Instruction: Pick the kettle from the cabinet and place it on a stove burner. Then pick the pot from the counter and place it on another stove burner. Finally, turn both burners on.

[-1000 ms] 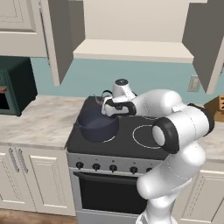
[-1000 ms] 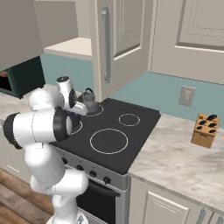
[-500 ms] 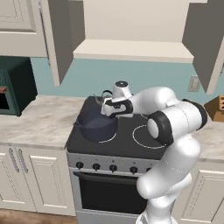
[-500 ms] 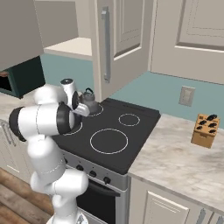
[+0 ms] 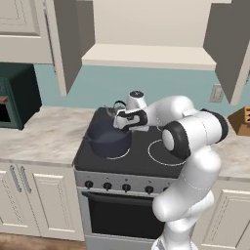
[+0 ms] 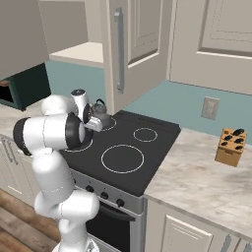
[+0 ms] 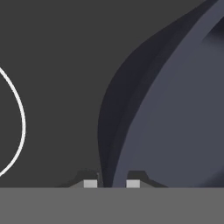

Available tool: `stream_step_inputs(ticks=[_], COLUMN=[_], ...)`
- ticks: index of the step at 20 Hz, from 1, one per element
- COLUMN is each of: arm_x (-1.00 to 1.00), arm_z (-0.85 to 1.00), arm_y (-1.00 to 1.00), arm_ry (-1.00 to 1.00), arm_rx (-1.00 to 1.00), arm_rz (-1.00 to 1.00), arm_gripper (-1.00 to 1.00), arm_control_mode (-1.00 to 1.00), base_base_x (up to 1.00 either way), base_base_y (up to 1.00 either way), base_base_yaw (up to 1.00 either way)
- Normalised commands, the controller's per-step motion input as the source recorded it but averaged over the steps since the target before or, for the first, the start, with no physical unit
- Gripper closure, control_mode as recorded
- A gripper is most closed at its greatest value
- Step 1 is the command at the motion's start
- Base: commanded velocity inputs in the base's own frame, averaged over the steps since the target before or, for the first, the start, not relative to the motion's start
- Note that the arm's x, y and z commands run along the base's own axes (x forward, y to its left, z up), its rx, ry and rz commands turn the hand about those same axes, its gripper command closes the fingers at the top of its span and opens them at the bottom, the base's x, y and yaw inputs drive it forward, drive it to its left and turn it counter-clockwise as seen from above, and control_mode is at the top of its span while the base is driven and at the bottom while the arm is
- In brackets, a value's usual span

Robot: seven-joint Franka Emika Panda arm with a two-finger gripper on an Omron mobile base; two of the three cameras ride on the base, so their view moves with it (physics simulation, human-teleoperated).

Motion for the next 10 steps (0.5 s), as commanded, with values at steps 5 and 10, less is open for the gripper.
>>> stream_step_inputs(ticks=[5, 10], arm_x=[0.03, 0.20], arm_z=[-0.01, -0.15], arm_y=[-0.15, -0.01], arm_ry=[0.00, 0.00], arm_rx=[0.00, 0.00], arm_rz=[0.00, 0.00], arm_gripper=[1.00, 1.00], arm_control_mode=[-1.00, -1.00], base_base_x=[0.00, 0.00], base_base_y=[0.00, 0.00], base_base_yaw=[0.00, 0.00])
